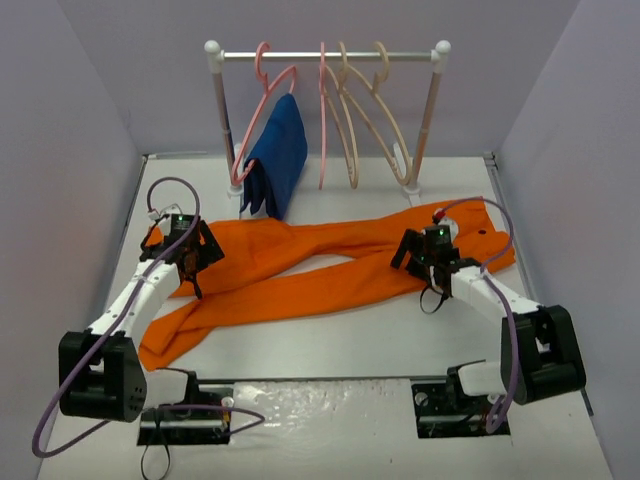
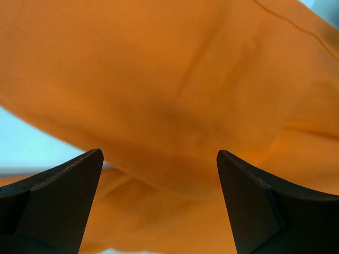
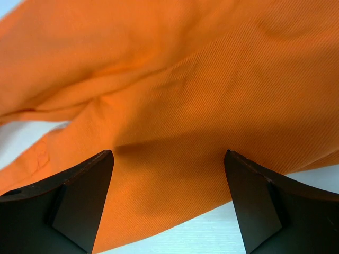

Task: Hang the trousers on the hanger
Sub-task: Flatten out the trousers at the center of the board.

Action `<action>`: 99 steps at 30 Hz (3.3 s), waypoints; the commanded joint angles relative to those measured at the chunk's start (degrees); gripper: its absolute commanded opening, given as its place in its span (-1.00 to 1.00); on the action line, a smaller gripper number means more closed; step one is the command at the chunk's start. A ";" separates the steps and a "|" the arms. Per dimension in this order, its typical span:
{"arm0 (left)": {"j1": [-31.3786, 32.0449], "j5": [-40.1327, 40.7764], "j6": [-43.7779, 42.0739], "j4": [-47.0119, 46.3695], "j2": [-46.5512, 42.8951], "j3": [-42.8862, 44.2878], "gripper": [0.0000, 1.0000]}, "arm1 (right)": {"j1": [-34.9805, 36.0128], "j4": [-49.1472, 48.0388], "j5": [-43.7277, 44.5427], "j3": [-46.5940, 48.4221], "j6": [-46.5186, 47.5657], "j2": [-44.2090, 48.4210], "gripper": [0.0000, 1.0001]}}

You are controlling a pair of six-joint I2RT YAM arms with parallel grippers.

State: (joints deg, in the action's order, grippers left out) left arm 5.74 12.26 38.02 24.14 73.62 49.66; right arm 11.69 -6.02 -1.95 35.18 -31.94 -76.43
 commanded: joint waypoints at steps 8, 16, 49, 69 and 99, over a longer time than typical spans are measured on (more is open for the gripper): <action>-11.76 -4.43 3.61 -11.66 24.43 12.34 0.71 | -5.84 -4.51 -0.47 -4.41 -9.22 -4.13 0.67; -17.30 -8.68 5.69 -11.33 33.37 17.61 0.65 | -17.41 -0.77 -0.71 -6.48 -8.40 1.56 0.66; -4.33 -5.51 13.34 14.66 -24.70 -16.89 0.78 | 10.11 7.68 6.70 0.76 3.29 10.26 0.68; -4.65 3.11 6.67 8.65 7.26 1.38 -1.00 | 10.02 6.63 7.72 -0.72 4.13 9.50 0.69; -8.20 2.15 9.66 6.45 -11.00 -7.27 0.53 | 9.52 7.07 5.22 -0.69 5.27 12.78 0.69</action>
State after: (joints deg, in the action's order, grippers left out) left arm -1.61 14.82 39.57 36.23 64.68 45.46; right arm 21.41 2.61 4.03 34.24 -26.89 -65.23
